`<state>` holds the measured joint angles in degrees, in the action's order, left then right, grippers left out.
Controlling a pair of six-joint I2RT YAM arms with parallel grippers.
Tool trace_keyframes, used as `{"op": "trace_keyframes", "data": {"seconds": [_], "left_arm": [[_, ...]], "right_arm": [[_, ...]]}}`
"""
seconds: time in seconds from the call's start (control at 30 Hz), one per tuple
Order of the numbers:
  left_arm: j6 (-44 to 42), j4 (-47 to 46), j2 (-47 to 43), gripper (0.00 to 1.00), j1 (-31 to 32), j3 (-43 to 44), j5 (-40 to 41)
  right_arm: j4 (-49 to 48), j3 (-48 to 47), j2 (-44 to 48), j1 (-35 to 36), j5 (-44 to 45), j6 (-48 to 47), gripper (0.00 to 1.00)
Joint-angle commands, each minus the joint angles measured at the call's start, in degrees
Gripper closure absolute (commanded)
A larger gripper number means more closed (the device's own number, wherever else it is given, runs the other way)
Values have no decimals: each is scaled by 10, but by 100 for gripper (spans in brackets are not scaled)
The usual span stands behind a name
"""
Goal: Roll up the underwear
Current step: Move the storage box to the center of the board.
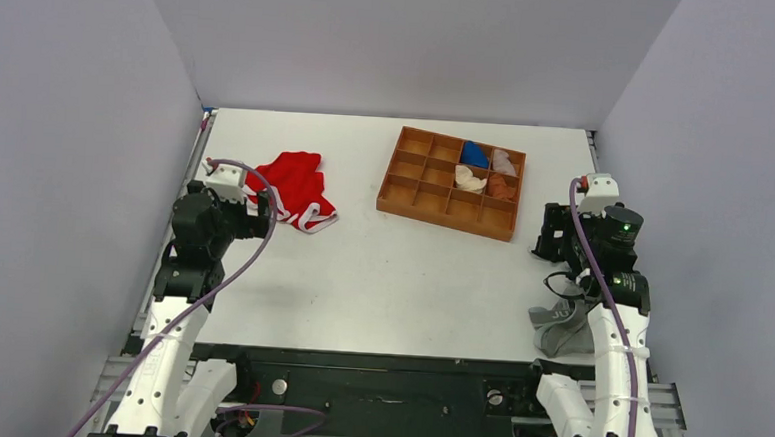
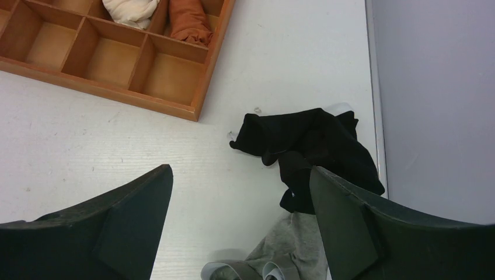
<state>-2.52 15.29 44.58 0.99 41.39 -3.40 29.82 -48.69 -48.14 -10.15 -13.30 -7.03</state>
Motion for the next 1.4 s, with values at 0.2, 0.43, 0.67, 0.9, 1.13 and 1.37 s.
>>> {"op": "trace_keyframes", "data": {"seconds": [0.2, 0.43, 0.67, 0.9, 1.13, 1.37], "left_arm": [[-9, -9, -3, 3, -5, 3, -14], [-9, -6, -7, 3, -7, 2, -17], [-33, 19, 11, 3, -7, 26, -34], [-91, 88, 211, 3, 19, 135, -16], [-73, 113, 460, 3, 53, 271, 59], [-51, 153, 578, 3, 94, 356, 52]], "right_arm": [[-23, 0, 3, -4, -10, -9, 17], [-22, 0, 4, -4, -14, -10, 17], [-20, -3, 15, -4, -38, -8, 17], [-14, -1, 14, -3, -59, -18, 17], [-4, -3, 11, -3, -71, -23, 17], [0, -3, 7, -3, -79, -26, 17]]}}
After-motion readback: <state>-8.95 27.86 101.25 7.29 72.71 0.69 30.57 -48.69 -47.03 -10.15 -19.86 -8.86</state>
